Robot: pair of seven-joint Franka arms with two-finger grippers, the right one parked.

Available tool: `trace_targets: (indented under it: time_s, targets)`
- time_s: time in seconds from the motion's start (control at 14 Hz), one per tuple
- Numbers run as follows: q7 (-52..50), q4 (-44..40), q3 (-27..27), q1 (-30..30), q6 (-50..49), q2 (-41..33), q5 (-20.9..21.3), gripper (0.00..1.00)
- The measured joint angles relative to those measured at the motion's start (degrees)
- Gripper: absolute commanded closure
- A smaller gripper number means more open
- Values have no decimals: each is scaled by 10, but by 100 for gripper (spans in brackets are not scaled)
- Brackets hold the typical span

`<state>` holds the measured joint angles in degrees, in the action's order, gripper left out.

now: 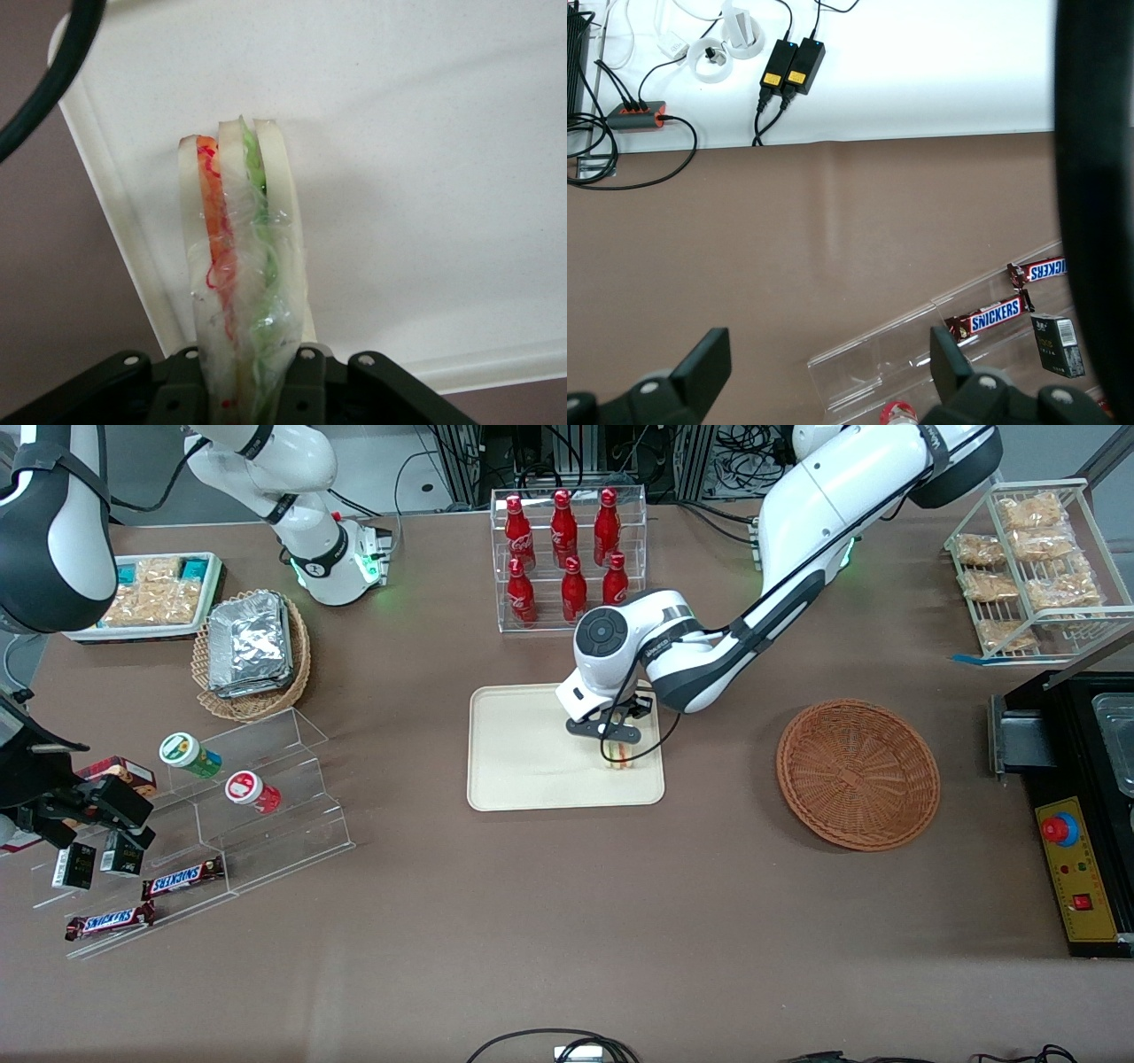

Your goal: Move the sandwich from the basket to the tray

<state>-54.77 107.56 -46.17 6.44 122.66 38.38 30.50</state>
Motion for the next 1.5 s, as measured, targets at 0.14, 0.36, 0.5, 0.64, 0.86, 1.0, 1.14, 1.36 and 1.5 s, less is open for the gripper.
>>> trace_targets:
  time_s: [0.14,0.36,0.5,0.64,0.86,1.0,1.14,1.36,1.5]
  targets:
    - [0,0,0,3,0,5,3,38]
    - [-1,0,3,9,0,9,11,25]
    - [-3,-1,4,10,0,9,12,21]
    - [-16,-8,4,9,0,9,12,15]
    - [-39,-44,5,8,-11,7,13,14]
    - [-48,-76,6,3,-42,4,13,10]
    - [-61,-106,7,-7,-64,0,13,1]
    - [-76,-142,8,-36,-115,-17,13,1]
    - [-76,-163,9,-62,-166,-39,13,1]
